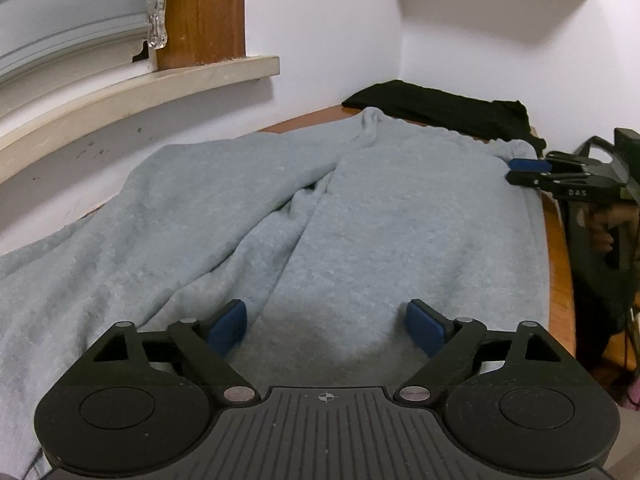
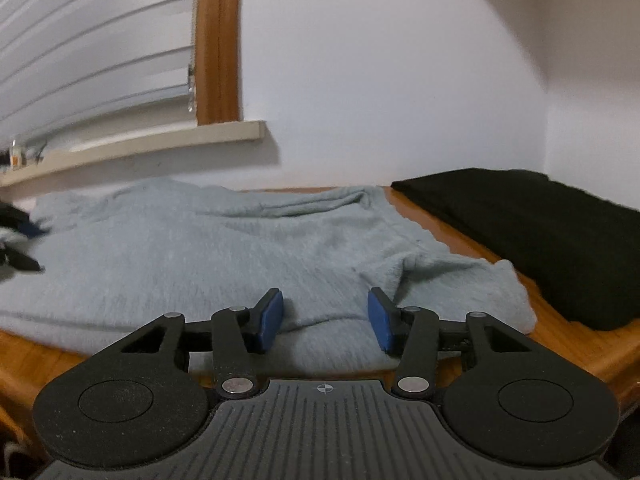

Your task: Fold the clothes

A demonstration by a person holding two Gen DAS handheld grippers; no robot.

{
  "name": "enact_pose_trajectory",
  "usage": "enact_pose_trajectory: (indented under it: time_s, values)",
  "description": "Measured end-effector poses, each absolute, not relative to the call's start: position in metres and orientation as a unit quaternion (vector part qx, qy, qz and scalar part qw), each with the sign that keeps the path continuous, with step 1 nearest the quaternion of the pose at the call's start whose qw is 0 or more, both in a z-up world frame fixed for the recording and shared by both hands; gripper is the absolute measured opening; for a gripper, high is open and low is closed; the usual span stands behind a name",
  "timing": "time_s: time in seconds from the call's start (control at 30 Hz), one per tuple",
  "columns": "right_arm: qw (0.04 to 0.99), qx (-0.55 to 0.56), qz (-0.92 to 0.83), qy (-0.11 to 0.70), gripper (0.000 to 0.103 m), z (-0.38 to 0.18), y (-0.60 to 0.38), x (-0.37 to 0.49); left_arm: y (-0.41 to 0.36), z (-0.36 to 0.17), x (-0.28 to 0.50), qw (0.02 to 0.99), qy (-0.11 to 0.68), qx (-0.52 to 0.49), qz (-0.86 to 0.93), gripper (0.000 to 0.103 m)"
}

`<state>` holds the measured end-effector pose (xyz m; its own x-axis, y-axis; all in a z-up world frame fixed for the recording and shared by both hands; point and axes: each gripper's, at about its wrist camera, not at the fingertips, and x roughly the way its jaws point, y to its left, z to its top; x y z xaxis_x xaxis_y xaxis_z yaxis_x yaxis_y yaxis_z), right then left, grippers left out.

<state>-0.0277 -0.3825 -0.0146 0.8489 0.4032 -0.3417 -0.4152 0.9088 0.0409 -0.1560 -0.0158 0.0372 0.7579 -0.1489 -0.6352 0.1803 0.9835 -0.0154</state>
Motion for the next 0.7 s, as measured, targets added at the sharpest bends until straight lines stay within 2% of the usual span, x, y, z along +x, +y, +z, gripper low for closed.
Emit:
enact_pose_trajectory:
  time_s: [0.1, 0.23, 0.47, 0.53, 0.7]
  values:
    - [0.960, -0.026, 0.209, 0.184, 0.047, -0.009, -0.380, -0.031, -0.019, 0.038, -0.162, 0.937, 0.338, 0.021, -0.084, 0.091]
    - [0.966, -0.025, 0.209, 0.153, 0.047, 0.001, -0.376, -0.036, -0.020, 0.039, -0.163, 0.937, 0.340, 0.020, -0.079, 0.095]
    - [0.973, 0.000, 0.169, 0.160, 0.046, -0.016, -0.405, -0.014, -0.020, 0.039, -0.162, 0.937, 0.341, 0.018, -0.079, 0.096]
    - [0.976, 0.006, 0.156, 0.150, 0.039, -0.020, -0.418, -0.014, -0.021, 0.038, -0.163, 0.936, 0.342, 0.020, -0.079, 0.097]
    - [0.978, -0.015, 0.149, 0.146, 0.039, -0.019, -0.415, -0.019, -0.020, 0.038, -0.162, 0.936, 0.343, 0.019, -0.081, 0.098]
